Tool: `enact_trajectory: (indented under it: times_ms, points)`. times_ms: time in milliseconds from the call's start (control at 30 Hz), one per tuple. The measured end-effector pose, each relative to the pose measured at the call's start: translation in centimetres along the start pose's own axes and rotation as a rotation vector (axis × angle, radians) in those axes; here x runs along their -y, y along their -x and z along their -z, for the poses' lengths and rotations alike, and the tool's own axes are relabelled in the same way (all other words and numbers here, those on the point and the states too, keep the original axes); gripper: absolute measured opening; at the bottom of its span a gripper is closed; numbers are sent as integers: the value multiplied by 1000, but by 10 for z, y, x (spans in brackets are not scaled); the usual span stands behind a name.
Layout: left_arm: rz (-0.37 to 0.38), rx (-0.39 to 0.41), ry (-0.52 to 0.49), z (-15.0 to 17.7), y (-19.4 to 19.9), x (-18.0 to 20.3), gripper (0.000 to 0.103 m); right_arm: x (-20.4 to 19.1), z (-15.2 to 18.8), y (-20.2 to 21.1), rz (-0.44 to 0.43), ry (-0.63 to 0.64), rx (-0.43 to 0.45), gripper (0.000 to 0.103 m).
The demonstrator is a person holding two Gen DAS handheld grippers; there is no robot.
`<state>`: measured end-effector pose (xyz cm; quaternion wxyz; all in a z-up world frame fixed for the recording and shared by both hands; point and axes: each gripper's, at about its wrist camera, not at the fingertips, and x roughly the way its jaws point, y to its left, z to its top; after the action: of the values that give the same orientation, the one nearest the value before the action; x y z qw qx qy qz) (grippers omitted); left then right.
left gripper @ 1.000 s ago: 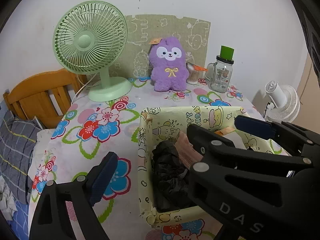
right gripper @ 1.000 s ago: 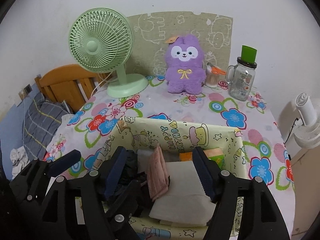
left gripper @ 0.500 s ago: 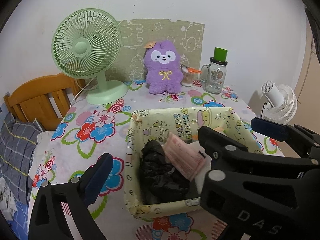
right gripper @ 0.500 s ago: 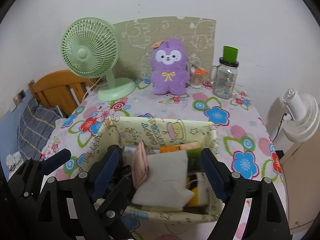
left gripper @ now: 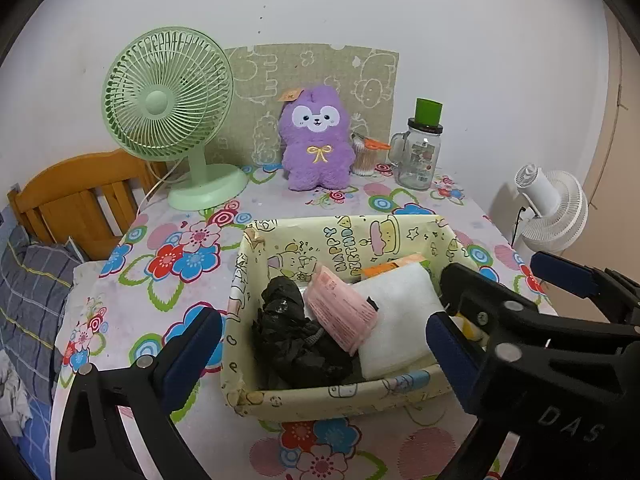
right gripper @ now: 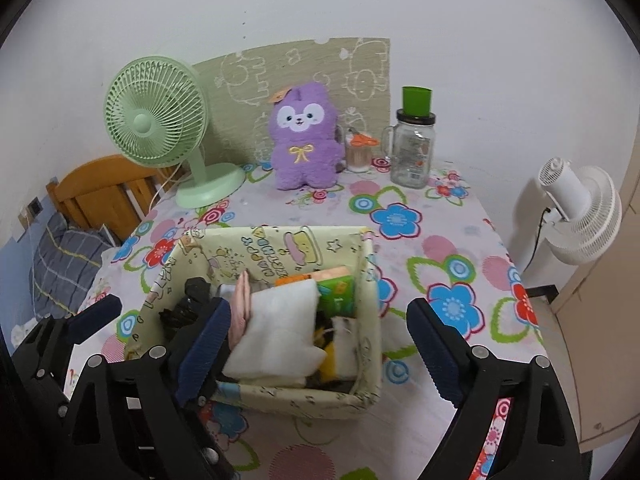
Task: Organize soft objects
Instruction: 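Raise both open tools out of the box and pull back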
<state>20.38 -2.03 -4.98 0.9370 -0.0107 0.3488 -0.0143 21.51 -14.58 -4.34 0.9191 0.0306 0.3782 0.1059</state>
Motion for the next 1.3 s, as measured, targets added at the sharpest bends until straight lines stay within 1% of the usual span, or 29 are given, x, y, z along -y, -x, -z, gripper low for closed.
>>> enact_trajectory:
  times_ms: [333, 633, 967, 1100, 1300]
  points:
    - [-3, 15, -4, 6, 16, 4, 103, 19, 12, 21, 21, -25, 19, 92]
    - [-11, 44, -4, 15, 38, 3, 103, 25, 23, 42, 33, -38, 42, 92]
    - [-13, 103, -4, 26, 79, -4, 103, 21, 36, 81, 46, -31, 99, 92]
    - [-13, 125, 10, 31, 97, -9, 103, 16, 42, 102, 55, -22, 137, 98]
    - [-22, 160, 18, 41, 122, -14, 103, 11, 52, 128, 57, -15, 180, 98]
